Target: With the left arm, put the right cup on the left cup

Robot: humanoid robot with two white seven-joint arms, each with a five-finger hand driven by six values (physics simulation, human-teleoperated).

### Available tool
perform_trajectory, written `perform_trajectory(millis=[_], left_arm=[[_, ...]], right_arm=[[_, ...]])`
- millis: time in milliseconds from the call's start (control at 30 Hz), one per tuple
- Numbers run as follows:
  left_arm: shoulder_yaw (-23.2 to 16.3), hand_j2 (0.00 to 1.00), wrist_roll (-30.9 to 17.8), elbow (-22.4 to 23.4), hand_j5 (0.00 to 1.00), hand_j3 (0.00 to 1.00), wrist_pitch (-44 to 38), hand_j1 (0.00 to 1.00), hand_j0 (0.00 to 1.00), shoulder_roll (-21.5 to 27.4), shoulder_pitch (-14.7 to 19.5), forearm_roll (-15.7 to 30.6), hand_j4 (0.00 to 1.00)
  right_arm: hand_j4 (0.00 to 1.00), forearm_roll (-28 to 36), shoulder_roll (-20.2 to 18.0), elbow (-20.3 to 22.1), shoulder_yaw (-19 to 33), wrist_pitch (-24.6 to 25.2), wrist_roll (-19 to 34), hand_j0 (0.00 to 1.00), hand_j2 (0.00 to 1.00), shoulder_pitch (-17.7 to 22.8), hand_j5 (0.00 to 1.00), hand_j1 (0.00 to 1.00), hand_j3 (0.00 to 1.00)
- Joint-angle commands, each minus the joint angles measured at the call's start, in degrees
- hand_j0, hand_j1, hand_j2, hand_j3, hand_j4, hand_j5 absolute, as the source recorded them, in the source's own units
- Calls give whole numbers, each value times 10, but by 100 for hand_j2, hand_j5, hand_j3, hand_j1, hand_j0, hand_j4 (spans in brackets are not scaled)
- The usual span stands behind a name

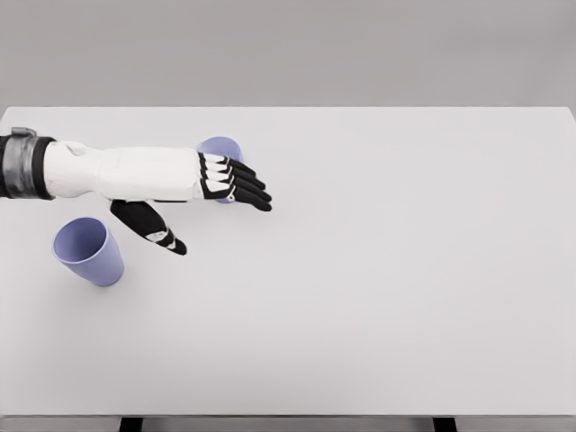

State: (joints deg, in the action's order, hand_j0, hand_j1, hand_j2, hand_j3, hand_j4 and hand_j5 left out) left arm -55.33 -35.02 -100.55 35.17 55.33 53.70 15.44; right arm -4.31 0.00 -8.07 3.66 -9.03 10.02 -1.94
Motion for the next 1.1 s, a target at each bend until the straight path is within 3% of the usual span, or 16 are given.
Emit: perform_trajectory(millis=[0, 133, 167, 200, 333, 400, 667, 1067], left_arm=[[-17, 100, 0, -1, 100, 100, -2, 100, 100, -4, 0, -1, 100], [-7, 100, 0, 97, 100, 100, -2, 100, 100, -11, 48, 3, 100], [-7, 100, 0, 141, 100, 100, -2, 100, 100, -28, 54, -3, 100], [-7, 100, 0, 218, 100, 100, -2, 100, 100, -59, 60, -35, 100], [-6, 100, 0, 341, 100, 100, -2, 100, 100, -132, 74, -85, 100], [-8, 100, 0, 379, 100, 100, -2, 100, 100, -167, 78, -87, 100], [-16, 100, 0, 477, 100, 100, -2, 100, 100, -247, 63, -133, 100], [-7, 100, 0, 563, 100, 100, -2, 100, 100, -286, 63, -167, 100]], right_arm=[[100, 1, 0, -2, -1, 1, 0, 100, 100, 2, 100, 100, 100], [100, 1, 0, -2, 1, 1, 0, 100, 100, 9, 100, 100, 100], [100, 1, 0, -2, 2, 1, 0, 100, 100, 9, 100, 100, 100], [100, 1, 0, -2, 3, 1, 0, 100, 100, 9, 100, 100, 100], [100, 1, 0, -2, 2, 1, 0, 100, 100, 9, 100, 100, 100], [100, 1, 0, -2, 2, 1, 0, 100, 100, 9, 100, 100, 100], [100, 1, 0, -2, 2, 1, 0, 100, 100, 9, 100, 100, 100], [100, 1, 0, -2, 2, 1, 0, 100, 100, 9, 100, 100, 100]])
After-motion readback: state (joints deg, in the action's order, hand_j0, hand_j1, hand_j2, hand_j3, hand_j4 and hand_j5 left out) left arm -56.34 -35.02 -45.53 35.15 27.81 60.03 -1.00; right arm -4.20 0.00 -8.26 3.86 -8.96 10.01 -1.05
